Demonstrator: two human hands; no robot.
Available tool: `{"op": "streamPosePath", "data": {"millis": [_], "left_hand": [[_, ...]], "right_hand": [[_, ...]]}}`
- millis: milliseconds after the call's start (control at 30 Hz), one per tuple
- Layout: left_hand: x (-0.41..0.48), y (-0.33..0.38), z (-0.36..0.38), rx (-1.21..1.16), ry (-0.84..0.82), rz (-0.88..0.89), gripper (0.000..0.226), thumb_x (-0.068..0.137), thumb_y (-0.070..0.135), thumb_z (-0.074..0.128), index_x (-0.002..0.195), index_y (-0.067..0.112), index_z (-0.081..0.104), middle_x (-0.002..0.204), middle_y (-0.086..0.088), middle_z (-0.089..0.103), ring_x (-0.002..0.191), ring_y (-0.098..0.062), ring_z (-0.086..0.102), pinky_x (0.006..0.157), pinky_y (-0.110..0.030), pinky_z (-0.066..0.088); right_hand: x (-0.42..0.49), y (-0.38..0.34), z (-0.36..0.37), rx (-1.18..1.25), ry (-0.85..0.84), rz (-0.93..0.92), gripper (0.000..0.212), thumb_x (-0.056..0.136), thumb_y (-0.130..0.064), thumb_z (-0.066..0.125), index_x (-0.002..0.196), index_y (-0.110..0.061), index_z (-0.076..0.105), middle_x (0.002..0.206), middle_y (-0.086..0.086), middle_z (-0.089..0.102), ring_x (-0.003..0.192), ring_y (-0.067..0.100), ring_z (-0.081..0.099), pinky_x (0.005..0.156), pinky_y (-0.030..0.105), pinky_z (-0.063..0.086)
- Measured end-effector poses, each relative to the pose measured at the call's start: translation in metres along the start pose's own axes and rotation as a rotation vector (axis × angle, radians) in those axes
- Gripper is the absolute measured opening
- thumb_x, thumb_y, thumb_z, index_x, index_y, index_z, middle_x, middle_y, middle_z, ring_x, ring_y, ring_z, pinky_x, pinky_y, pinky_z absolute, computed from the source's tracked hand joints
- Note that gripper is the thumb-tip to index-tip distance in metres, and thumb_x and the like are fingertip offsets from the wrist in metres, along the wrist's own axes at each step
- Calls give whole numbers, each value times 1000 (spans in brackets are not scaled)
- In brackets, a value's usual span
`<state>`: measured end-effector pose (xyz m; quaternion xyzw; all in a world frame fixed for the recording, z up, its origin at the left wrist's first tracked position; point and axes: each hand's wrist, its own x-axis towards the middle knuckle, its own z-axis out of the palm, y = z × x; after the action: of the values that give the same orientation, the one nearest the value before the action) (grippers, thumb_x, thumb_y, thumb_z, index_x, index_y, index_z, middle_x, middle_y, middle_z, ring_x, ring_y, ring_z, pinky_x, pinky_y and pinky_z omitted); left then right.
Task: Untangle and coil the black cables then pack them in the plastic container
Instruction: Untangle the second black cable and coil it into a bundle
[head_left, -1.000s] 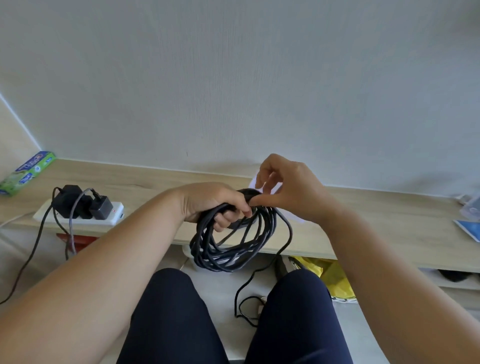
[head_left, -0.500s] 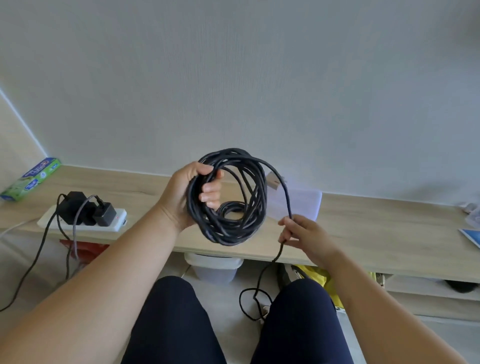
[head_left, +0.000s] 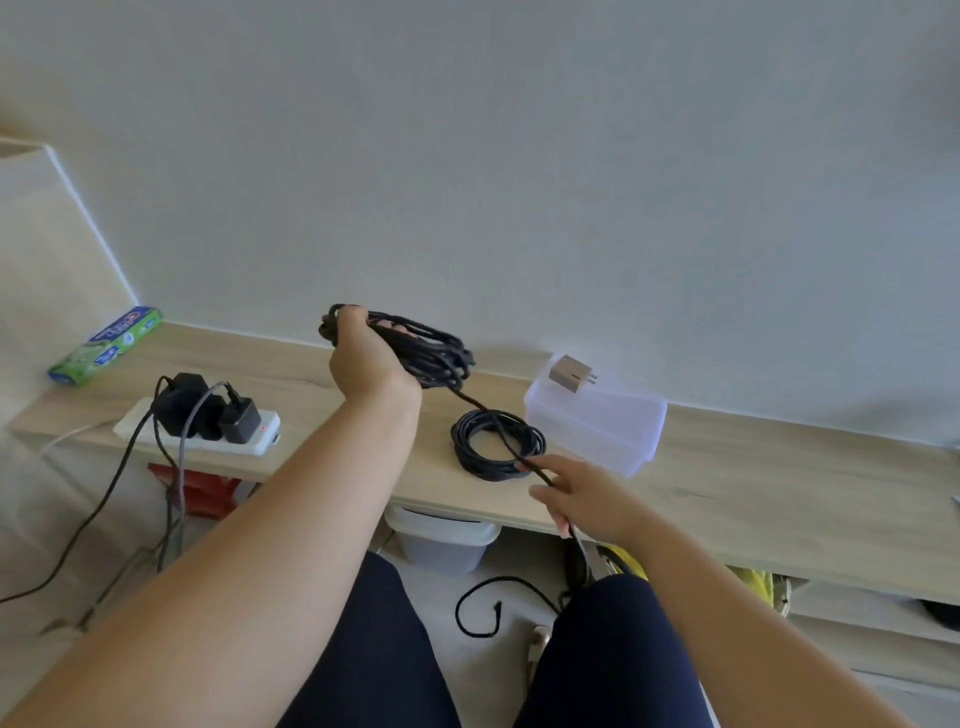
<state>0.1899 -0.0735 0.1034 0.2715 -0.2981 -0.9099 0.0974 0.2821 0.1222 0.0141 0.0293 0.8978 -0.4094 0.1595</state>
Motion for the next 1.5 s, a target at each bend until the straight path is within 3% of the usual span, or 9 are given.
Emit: {"op": "streamPosePath", "data": {"millis": [133,233,433,600,800,1100,1233,1400,1500], "left_hand": [[4,-12,-15,487,10,305,18,91,25,52,100,9,55,83,0,58,73,-15,57,65,-24,44],[-4,-22,-32,833,-210,538,11,95,26,53,92,15,50,74,5,54,64,-4,53,50,-9,39],[-19,-43,-55,1163,-740,315,16,91,33,56,78,25,57,60,8,55,59,-12,53,59,-24,40],[-35,-47,-53,855,-988,-408,25,81,31,56,76,8,50,45,0,37,33,-11,31,42,-25,24],[-38,-40,-51,737,-1217,-811,78,71,76,48,87,0,58,44,1,38,32,-9,33,39,-19,34],[-37,-29,-58,780,-1296,-715,39,76,38,57,91,3,55,49,4,41,36,-5,37,44,-19,39],[-37,-30,-64,762,-1305,-652,45,65,41,76,90,7,61,54,2,49,42,-10,50,47,-21,46],[-30,-26,-63,545,-1289,-723,39,65,34,82,89,8,64,63,0,59,38,-6,49,42,-18,43],[-22,-21,-56,401,-1281,-792,28,71,26,78,88,6,67,58,1,57,33,-3,46,39,-18,42]], "right_hand": [[-20,-43,-5,-496,-202,-212,48,100,-22,41,144,-38,32,92,-13,58,68,4,52,75,21,38],[-31,-78,-11,-600,-151,-408,45,98,-20,42,140,-34,36,110,-10,62,93,8,54,86,26,43],[-18,-98,-43,-626,315,-681,24,78,-37,71,96,-21,68,85,-7,68,68,8,50,64,35,51],[-11,-98,-54,-461,321,-725,30,67,-47,76,78,-20,70,79,-8,62,69,10,58,59,33,50],[-13,-95,-67,-207,212,-540,12,74,-32,78,84,-28,73,72,-16,63,60,0,54,60,9,39],[-14,-70,-78,71,97,-360,16,78,-21,75,92,-29,70,73,-7,67,70,13,62,76,28,50],[-11,-58,-76,176,136,-352,18,80,-17,73,87,-31,67,76,-8,65,72,6,61,72,15,48],[-13,-49,-69,141,156,-314,15,91,-31,55,82,-23,65,67,-15,61,60,-7,55,63,5,39],[-9,-36,-62,220,192,-290,34,90,-47,45,78,-18,60,68,-4,56,61,3,52,69,20,43]]}}
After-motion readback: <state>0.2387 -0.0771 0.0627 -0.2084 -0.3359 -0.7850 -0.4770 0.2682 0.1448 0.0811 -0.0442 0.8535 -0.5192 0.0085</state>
